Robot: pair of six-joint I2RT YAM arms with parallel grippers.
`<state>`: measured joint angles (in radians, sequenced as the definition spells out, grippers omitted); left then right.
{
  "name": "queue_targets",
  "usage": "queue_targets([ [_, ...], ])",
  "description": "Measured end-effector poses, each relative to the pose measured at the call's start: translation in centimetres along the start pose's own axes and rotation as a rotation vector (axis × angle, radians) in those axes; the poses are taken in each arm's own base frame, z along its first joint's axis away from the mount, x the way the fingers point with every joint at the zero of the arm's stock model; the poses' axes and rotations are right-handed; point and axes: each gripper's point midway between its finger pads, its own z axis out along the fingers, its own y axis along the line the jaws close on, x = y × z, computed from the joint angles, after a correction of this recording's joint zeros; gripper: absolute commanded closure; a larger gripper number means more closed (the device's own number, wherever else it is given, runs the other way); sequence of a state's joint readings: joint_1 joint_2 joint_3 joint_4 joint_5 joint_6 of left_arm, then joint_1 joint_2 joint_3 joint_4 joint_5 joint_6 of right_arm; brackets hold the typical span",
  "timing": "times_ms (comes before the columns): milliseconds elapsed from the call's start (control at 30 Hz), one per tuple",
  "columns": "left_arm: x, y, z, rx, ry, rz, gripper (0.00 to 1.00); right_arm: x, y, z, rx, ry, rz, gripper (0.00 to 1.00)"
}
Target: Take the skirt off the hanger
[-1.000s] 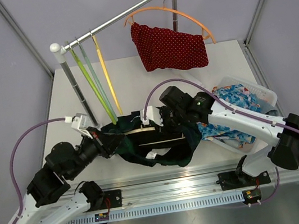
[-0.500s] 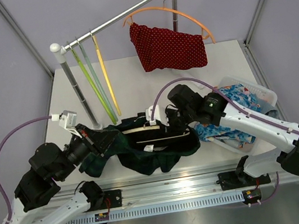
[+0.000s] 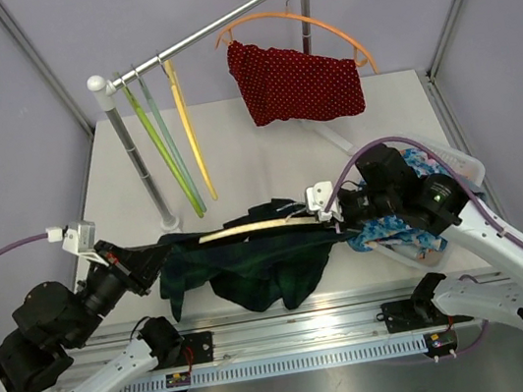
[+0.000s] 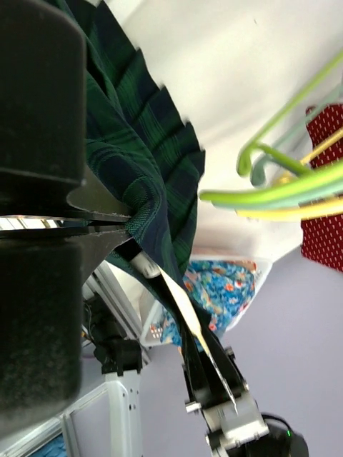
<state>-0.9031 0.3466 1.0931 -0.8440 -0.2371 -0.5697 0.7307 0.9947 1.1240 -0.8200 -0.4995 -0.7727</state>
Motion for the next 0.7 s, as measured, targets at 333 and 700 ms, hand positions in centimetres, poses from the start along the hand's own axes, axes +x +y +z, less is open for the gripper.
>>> queue_targets([
  [333, 0.7, 3.8, -1.9, -0.162, 0.002, 0.002, 1.00, -1.6, -0.7, -1.9, 0.014, -0.096, 0.008, 1.00],
  [700, 1.0, 5.6, -3.8, -0.218, -0.031, -0.053, 1.00, -4.5, -0.8, -3.8, -0.006, -0.177, -0.006, 1.00],
])
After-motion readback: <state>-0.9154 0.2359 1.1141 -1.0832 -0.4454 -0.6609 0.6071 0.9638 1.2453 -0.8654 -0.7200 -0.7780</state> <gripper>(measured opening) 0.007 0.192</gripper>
